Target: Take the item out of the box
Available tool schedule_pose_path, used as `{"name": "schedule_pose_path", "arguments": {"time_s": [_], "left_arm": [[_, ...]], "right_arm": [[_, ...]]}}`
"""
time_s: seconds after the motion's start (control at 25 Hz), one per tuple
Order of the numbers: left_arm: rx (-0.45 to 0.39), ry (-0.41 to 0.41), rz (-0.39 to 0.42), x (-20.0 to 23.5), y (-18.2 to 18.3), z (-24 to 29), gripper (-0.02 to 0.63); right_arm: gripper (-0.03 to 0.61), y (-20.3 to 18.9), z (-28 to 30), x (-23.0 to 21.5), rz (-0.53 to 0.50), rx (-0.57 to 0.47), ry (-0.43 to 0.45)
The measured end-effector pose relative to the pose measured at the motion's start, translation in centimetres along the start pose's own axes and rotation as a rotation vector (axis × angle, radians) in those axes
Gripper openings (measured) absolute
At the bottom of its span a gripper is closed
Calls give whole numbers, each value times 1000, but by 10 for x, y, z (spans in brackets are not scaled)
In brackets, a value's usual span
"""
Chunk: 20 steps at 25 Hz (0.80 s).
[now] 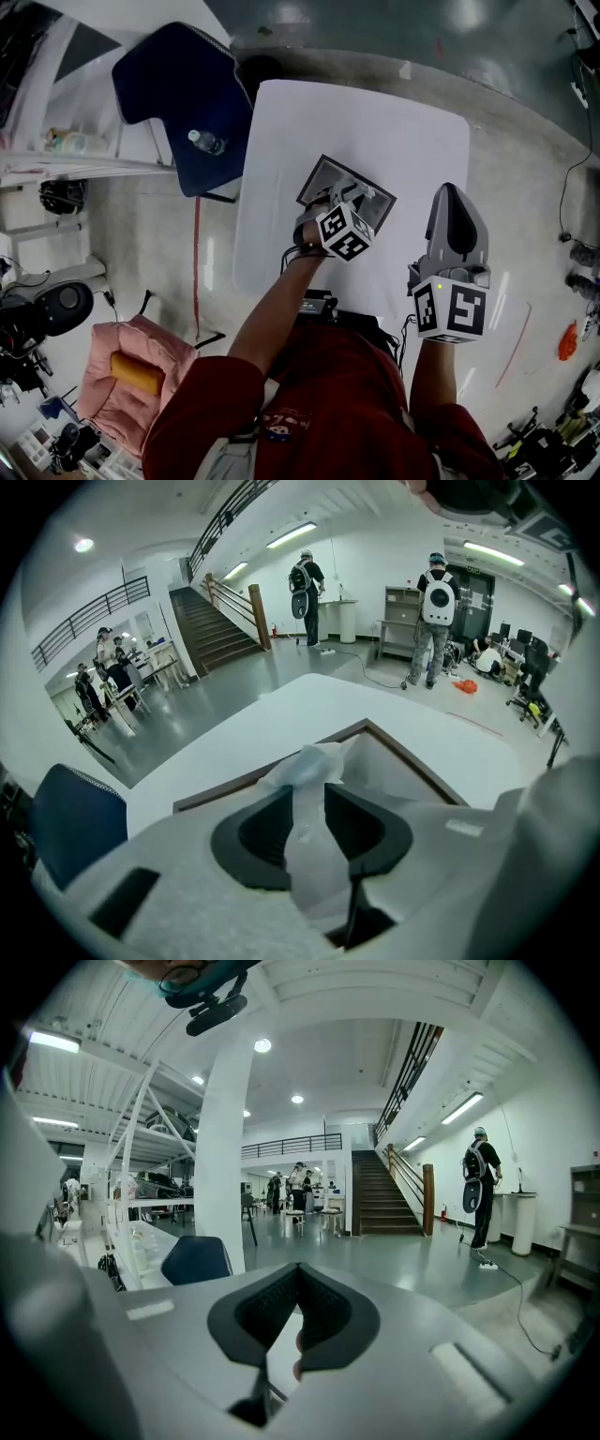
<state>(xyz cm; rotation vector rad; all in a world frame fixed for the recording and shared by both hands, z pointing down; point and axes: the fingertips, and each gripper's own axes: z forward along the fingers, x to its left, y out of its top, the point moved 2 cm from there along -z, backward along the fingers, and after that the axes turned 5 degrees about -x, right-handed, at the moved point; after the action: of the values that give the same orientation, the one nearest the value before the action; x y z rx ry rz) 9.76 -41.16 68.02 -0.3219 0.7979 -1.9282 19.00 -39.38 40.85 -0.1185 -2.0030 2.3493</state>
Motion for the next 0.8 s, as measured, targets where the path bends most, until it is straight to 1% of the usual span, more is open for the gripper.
{"name": "schedule_pose_path", "arguments": {"time_s": [0.2, 0.56, 0.8], "left_arm": [[3, 15, 3, 2, -1, 2, 95], [4, 43, 6, 6, 1, 1, 80], [17, 89, 44, 11, -6, 3, 54]], "right_arm": [[2, -4, 1, 2, 2, 8, -1], [2, 4, 1, 5, -8, 6, 0], [2, -3, 0, 9, 1, 5, 4]]}}
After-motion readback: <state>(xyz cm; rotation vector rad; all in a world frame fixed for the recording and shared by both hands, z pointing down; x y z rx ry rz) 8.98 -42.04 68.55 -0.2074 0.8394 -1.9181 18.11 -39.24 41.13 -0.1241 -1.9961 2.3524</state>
